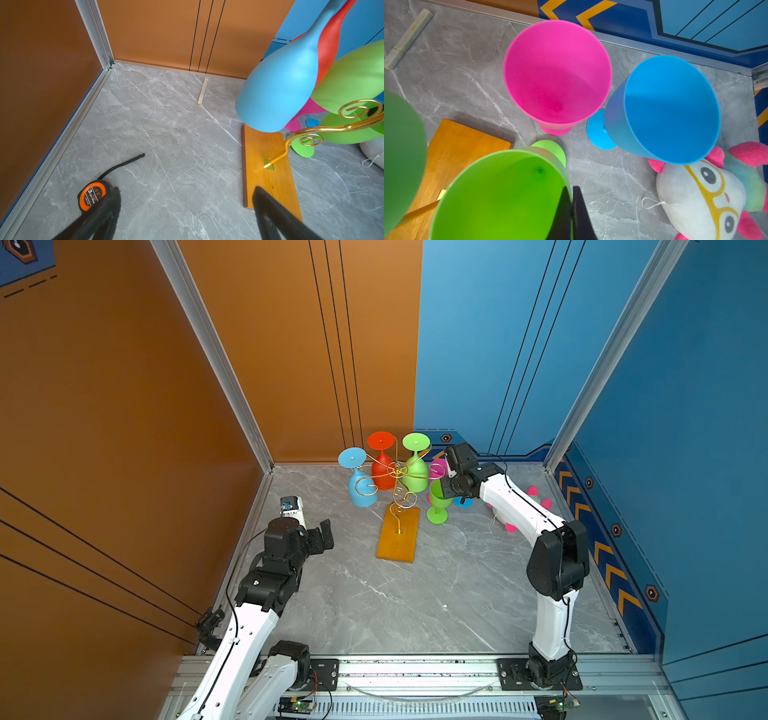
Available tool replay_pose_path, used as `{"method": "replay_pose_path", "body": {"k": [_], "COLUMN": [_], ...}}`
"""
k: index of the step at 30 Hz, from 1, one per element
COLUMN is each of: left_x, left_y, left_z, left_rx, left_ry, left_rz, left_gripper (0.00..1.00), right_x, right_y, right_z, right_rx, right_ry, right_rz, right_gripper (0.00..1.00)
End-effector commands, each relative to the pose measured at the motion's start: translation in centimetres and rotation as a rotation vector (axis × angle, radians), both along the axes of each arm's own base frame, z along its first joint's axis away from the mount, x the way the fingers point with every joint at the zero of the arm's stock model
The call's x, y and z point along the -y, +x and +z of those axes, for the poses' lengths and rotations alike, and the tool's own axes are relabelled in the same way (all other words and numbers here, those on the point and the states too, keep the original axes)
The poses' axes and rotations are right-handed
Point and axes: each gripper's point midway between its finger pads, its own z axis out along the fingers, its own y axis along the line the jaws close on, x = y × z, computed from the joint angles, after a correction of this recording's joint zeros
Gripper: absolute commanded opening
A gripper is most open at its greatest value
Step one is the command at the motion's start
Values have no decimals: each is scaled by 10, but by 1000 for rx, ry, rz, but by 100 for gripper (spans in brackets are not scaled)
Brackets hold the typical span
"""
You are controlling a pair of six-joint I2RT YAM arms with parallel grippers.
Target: Take the wine glass off the wine glass rack
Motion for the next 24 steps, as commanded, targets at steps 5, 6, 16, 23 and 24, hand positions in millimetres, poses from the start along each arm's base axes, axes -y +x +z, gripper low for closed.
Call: {"method": "replay_pose_path", "body": {"k": [5, 6, 16, 23, 24], "left_x": [0, 0, 2, 3, 3], "left_y": [0, 0, 1, 3, 4], "left_z": [3, 3, 1, 0, 0], "left_rx": [-5, -4, -12, -19, -20], "left_ry": [-25, -25, -29, -39, -42], "left_rz": [-1, -1, -6, -14, -17], "left_gripper": [99, 99, 99, 99, 99], "right_x": [0, 1, -2, 0, 0], "right_y": [9, 9, 11, 7, 6], "right_z": [3, 3, 5, 21, 25], "right_rx": [14, 13, 7, 31, 36], "right_ry": [29, 32, 70, 91, 98], "right_rz": [-16, -17, -12, -10, -8], "right_gripper": [7, 8, 20, 41, 46]}}
